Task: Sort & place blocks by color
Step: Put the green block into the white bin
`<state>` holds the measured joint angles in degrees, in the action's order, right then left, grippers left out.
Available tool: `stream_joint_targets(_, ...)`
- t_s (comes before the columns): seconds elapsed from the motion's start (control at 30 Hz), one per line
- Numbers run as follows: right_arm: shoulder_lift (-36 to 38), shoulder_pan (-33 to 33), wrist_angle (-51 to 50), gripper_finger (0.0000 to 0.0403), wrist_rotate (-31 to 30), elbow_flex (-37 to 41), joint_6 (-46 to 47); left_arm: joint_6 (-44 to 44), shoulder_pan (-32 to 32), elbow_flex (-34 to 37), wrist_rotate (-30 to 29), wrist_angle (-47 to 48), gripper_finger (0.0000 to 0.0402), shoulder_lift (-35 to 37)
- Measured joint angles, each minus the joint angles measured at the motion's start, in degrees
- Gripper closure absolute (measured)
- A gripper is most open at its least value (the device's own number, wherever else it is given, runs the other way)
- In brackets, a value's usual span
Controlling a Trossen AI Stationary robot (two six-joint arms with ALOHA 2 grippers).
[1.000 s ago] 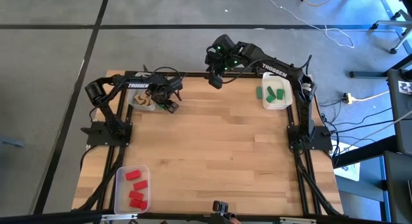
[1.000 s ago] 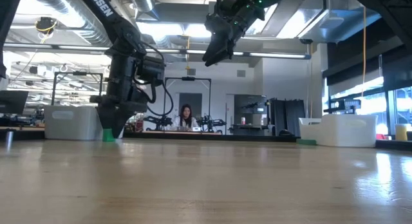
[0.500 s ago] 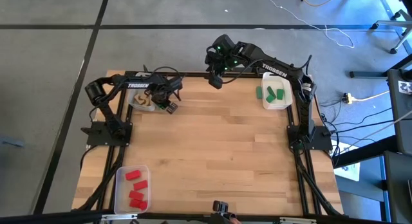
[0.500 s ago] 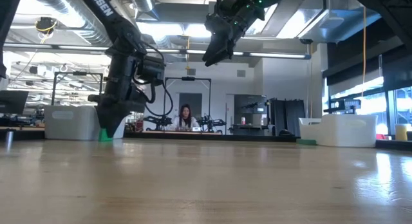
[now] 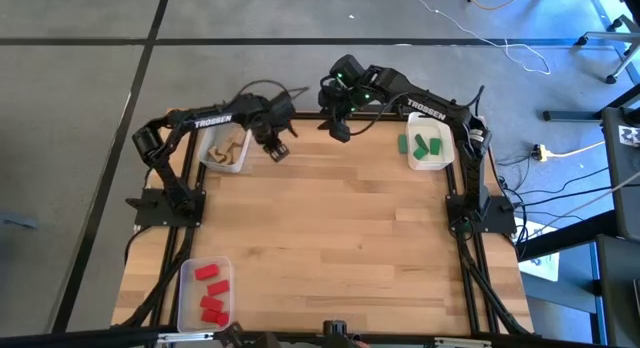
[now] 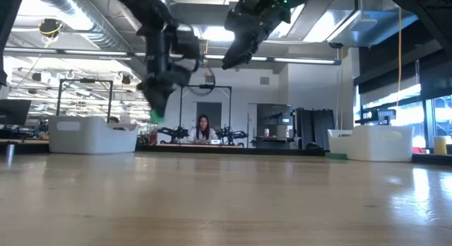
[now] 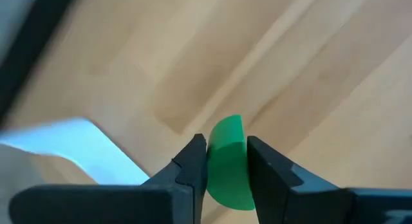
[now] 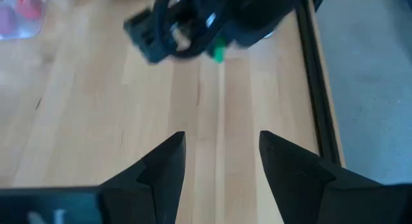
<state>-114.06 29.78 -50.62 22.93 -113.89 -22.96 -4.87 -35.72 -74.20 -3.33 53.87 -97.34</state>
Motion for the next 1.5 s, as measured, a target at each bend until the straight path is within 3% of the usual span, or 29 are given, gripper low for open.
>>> stream_joint_targets(0.4,0.0,-1.0,-7.3,0.0204,0.2,0.0,-15.6,13.8,-3.1,-21.9,7.2,7.5,0.032,0.0)
stream_joint_targets(0.57,0.0,-2.8,-7.4,0.0204,0.2,0.0,-27.9,23.4,-3.0,-27.4,17.2,10.2,0.032,0.0)
stream_joint_targets(0.7,0.0,-4.4,-6.4,0.0204,0.2,0.0,-36.3,28.2,-2.9,-27.9,28.3,13.0,0.032,0.0)
stream_joint_targets(0.77,0.0,-5.2,-4.9,0.0204,0.2,0.0,-37.4,30.6,-2.8,-27.9,30.9,15.2,0.032,0.0)
stream_joint_targets(0.97,0.0,-7.6,1.3,0.0204,0.1,0.0,-38.1,33.5,-2.5,-27.6,31.6,18.2,0.032,0.0)
stream_joint_targets(1.1,0.0,-9.2,4.7,0.0204,-0.1,0.0,-40.6,32.9,-2.4,-27.6,35.3,18.2,0.032,0.0)
stream_joint_targets(1.5,0.0,-11.0,10.7,0.0218,-5.4,0.0,-40.4,32.3,-1.8,-27.6,39.0,19.7,0.032,0.0)
